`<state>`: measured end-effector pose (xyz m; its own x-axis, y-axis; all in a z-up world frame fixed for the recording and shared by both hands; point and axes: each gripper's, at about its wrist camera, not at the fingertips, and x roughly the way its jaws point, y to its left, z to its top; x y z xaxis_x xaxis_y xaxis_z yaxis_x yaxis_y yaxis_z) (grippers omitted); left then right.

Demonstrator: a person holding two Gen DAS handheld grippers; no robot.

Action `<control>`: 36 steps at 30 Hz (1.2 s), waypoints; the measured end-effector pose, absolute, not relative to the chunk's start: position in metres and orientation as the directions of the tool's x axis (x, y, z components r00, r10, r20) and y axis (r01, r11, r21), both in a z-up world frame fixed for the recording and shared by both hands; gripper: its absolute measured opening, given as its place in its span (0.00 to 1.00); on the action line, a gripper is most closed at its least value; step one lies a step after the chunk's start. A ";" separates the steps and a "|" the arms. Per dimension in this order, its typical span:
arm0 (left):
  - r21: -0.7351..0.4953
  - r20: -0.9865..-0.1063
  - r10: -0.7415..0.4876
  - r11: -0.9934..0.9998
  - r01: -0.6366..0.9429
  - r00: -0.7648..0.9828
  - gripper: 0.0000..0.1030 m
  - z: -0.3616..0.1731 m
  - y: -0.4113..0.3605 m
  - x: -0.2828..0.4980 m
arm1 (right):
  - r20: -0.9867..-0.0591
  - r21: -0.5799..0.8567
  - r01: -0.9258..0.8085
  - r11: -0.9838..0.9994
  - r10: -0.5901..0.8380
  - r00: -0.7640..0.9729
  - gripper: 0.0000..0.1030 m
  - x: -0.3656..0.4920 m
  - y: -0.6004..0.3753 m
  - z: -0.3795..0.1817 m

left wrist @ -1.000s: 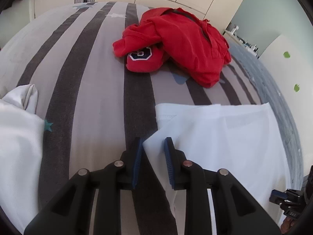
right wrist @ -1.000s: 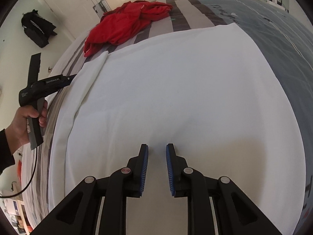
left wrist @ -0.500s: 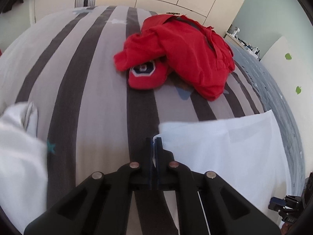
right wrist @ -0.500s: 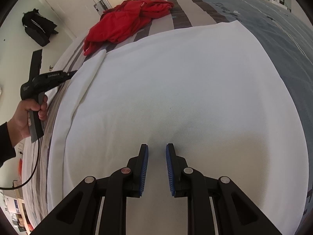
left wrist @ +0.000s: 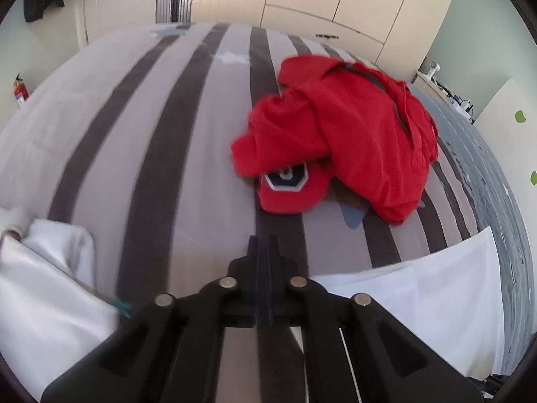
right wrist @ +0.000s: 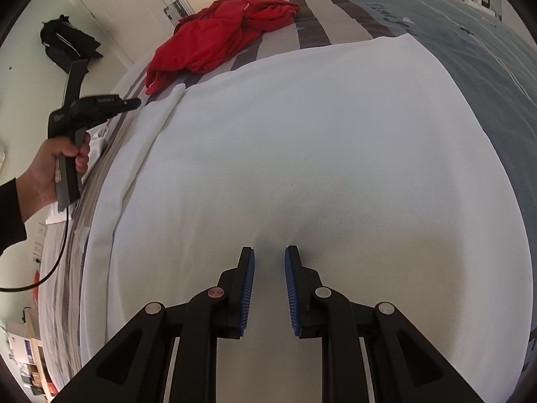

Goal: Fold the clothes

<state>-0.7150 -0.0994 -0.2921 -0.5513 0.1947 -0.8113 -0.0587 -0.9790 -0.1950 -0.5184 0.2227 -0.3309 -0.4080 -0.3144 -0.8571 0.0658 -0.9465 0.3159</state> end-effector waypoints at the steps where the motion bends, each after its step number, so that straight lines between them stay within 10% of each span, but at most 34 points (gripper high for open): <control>1: -0.185 -0.810 0.196 -0.980 -0.075 -0.552 0.01 -0.289 -0.099 -0.712 | -0.857 0.313 0.068 -0.947 -0.313 -0.408 0.17 -0.518 0.223 -0.331; 8: -0.201 -0.822 0.285 -0.955 -0.218 -0.493 0.01 -0.283 -0.075 -0.665 | -0.852 0.317 0.060 -0.947 -0.312 -0.420 0.17 -0.515 0.223 -0.328; 25: -0.245 -0.830 0.214 -0.970 -0.009 -0.516 0.01 -0.303 -0.096 -0.725 | -0.855 0.323 0.053 -0.945 -0.316 -0.411 0.17 -0.510 0.224 -0.329; 36: -0.174 -0.882 0.258 -0.956 -0.236 -0.394 0.02 -0.322 -0.091 -0.672 | -0.849 0.339 0.058 -0.939 -0.331 -0.411 0.17 -0.508 0.226 -0.329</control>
<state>-0.6723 -0.0914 -0.3223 -0.3944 0.2576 -0.8821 -0.2363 -0.9561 -0.1735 -0.5084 0.2259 -0.3290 -0.4112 -0.3315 -0.8491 0.0580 -0.9392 0.3386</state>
